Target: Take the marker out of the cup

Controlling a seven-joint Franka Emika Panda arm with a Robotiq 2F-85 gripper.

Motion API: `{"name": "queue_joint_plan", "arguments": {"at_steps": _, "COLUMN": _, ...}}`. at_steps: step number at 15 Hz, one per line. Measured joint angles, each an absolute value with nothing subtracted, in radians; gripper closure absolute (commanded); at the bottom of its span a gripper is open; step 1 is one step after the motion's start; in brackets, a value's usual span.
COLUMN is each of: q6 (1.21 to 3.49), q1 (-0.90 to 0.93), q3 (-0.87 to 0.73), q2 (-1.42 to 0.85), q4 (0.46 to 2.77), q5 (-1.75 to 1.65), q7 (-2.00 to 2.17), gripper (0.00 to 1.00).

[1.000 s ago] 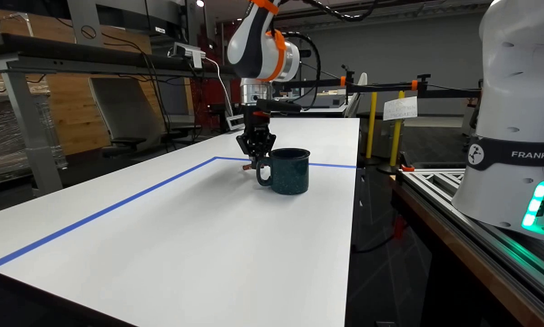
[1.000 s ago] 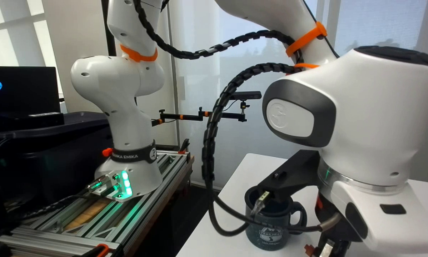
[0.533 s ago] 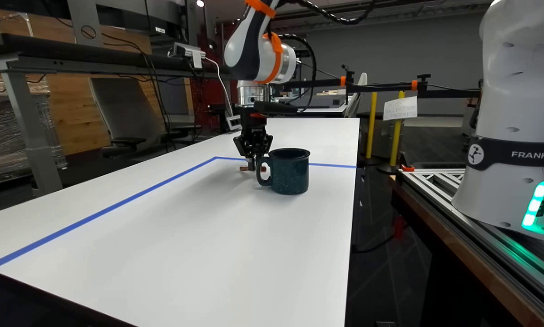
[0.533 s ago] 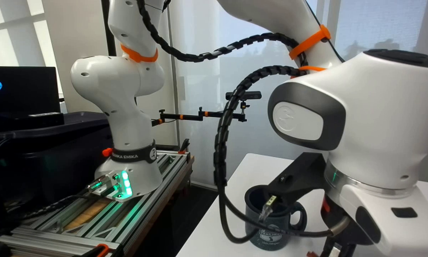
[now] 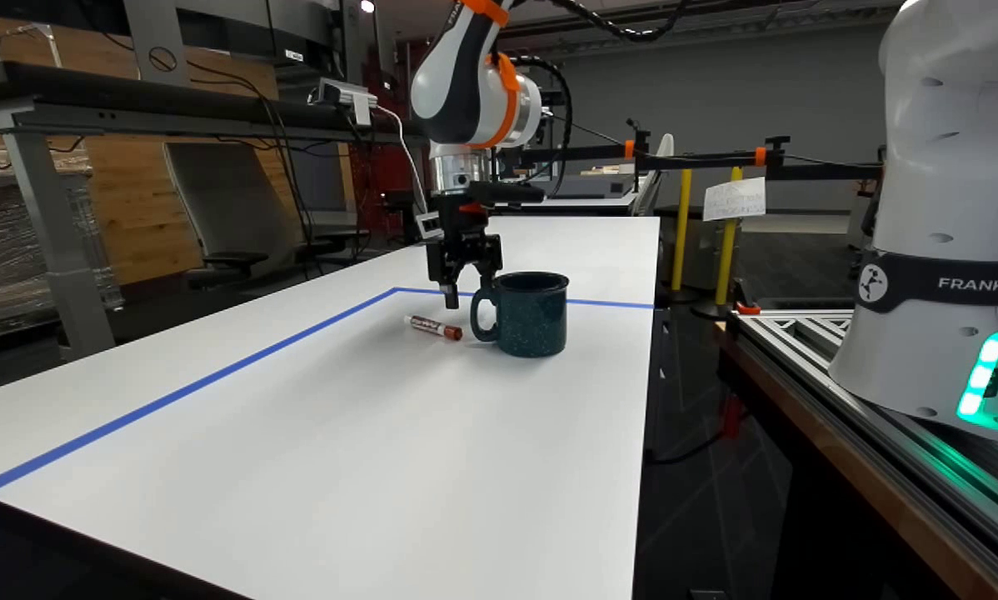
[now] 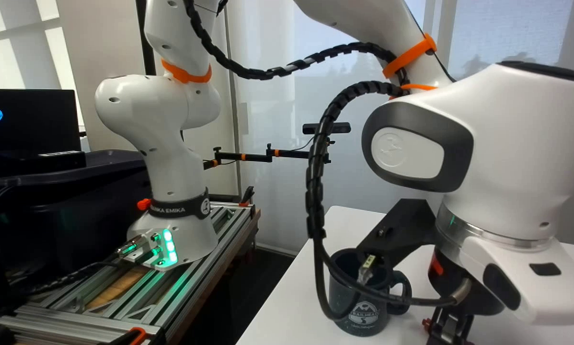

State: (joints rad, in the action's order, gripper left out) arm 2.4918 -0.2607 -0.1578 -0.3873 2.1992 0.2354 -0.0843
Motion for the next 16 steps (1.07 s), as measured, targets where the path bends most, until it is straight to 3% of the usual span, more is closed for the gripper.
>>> {"name": "queue_joint_plan", "arguments": {"at_steps": 16, "q6": 2.369, "q1": -0.184, "q3": -0.154, "q2": 0.004, "q4": 2.383, "q5": -0.068, "q7": -0.089, "gripper": 0.0}}
